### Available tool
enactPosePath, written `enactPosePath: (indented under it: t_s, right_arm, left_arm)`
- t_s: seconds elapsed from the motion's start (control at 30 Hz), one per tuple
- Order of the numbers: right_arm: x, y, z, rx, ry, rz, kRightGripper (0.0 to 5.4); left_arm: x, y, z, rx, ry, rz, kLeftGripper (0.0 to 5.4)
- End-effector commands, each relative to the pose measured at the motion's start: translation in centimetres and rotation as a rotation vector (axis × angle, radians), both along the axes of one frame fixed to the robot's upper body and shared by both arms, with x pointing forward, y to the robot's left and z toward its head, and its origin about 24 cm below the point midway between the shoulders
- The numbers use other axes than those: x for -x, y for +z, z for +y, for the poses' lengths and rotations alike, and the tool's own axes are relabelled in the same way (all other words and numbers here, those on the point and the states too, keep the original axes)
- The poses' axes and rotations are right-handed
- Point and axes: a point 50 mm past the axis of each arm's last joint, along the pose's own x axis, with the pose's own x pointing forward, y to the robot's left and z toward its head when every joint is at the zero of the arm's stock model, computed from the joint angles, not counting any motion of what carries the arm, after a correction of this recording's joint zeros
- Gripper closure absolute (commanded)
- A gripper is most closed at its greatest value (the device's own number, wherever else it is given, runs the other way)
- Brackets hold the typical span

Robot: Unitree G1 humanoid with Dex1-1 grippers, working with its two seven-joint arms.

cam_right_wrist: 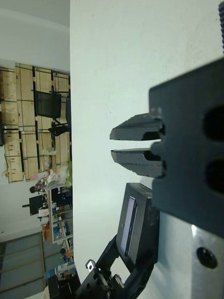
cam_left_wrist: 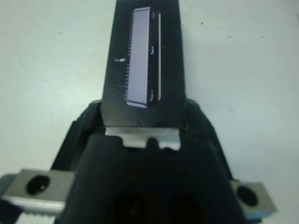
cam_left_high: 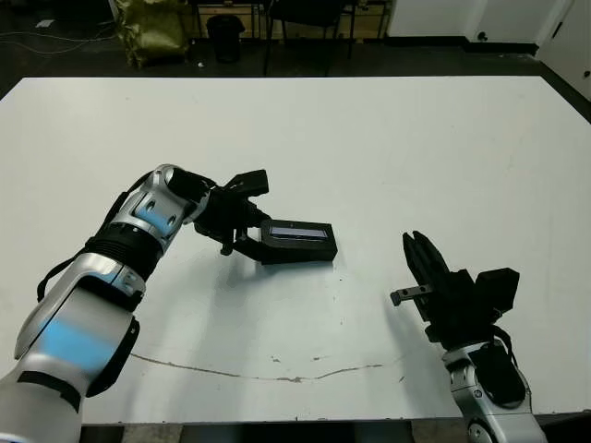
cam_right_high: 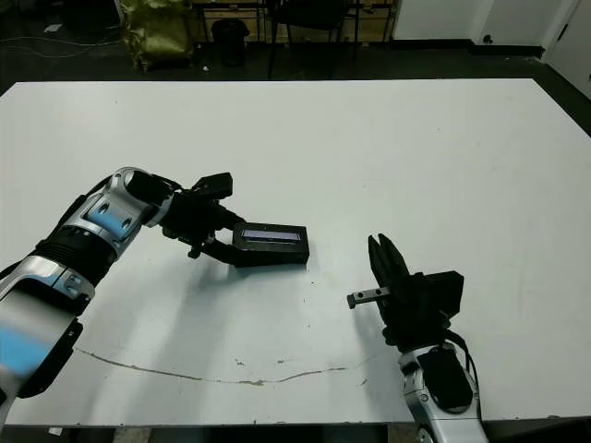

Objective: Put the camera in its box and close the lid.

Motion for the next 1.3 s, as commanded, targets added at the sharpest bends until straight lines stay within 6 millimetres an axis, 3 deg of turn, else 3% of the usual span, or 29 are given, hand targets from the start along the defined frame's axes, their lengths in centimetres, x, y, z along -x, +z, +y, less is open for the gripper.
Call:
enactPosePath:
  t_s: [0.03,0.57,1.3]
  right_arm:
    - [0.2,-0.4,-0.3,0.006,-0.014,0.040,5.40]
    - [0.0,-0.4,-0.3,0.011,0.000,0.033,5.40]
    - [-0.1,-0.4,-0.4,0.010,0.013,0.029,5.40]
  left_arm:
    - [-0.2,-1.0,2.9,-0.103,0.135,0.006,2.98]
    - [-0.2,-0.7,5.2,-0.101,0.192,-0.009,2.98]
    - [0.9,-2.5,7.0,-0.079,0.246,0.067,2.98]
